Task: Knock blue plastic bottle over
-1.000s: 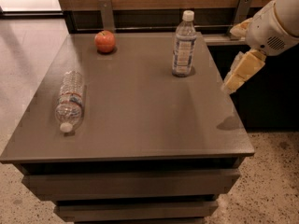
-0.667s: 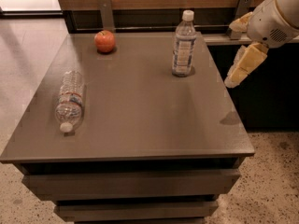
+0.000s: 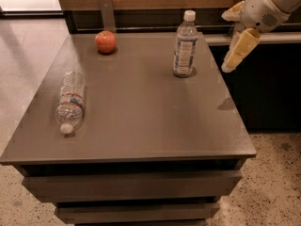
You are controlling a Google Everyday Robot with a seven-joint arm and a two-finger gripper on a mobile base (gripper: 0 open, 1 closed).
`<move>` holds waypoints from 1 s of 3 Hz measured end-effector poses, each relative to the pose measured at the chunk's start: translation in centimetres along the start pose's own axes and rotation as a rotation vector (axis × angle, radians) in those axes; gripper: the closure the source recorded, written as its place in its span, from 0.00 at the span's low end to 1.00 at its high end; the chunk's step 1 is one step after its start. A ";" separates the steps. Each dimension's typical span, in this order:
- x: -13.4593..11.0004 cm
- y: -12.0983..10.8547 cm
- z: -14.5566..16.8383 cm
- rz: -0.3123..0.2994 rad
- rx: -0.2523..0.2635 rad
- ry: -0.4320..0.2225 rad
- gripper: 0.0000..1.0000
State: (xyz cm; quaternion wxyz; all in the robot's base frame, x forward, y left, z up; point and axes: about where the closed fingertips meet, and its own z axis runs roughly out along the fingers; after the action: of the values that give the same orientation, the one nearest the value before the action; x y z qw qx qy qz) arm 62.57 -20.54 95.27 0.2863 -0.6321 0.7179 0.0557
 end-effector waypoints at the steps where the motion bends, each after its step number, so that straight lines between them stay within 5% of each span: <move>1: -0.5 -1.2 1.8 -0.010 -0.009 -0.047 0.00; 3: -0.3 -3.0 3.8 0.025 -0.026 -0.174 0.00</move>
Offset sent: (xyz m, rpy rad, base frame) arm 0.0479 0.0109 -0.0182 0.1858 -0.0082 0.0519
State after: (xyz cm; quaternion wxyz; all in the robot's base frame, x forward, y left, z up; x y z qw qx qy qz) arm 66.70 -19.20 93.08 0.3386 -0.6196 0.6973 0.1234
